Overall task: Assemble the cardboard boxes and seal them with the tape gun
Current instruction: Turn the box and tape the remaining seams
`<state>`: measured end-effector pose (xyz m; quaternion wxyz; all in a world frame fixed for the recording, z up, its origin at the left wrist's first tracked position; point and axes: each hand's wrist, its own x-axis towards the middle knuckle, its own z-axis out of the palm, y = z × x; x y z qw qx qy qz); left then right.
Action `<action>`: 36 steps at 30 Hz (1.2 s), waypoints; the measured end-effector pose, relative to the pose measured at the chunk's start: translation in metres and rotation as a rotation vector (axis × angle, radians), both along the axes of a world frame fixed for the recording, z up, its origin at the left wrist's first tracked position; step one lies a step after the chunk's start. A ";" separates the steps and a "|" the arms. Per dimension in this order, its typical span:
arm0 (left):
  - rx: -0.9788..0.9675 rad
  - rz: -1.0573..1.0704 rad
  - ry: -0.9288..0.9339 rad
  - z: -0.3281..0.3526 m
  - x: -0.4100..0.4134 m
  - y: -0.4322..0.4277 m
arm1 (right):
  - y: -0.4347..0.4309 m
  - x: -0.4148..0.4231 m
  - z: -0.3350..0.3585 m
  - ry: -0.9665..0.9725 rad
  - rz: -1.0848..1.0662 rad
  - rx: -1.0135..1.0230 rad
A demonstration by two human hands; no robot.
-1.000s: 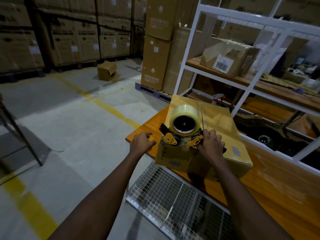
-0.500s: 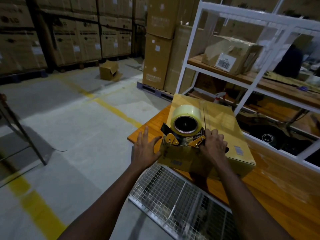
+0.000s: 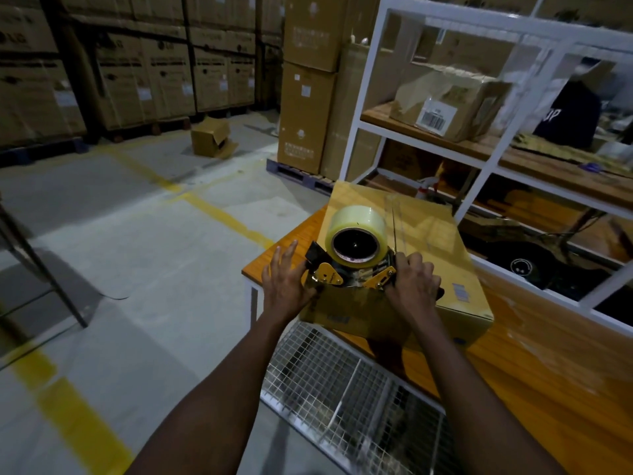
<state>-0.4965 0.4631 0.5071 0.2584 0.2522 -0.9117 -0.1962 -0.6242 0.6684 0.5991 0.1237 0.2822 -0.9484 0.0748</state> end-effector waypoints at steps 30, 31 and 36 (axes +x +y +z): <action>-0.327 -0.014 -0.533 0.041 0.003 0.068 | 0.145 -0.084 0.000 -0.020 0.024 -0.038; -0.325 0.005 -0.542 0.041 0.001 0.071 | 0.159 -0.092 -0.002 -0.011 0.019 -0.060; -0.267 0.152 -0.616 0.051 -0.015 0.099 | 0.185 -0.106 -0.009 0.062 0.032 -0.055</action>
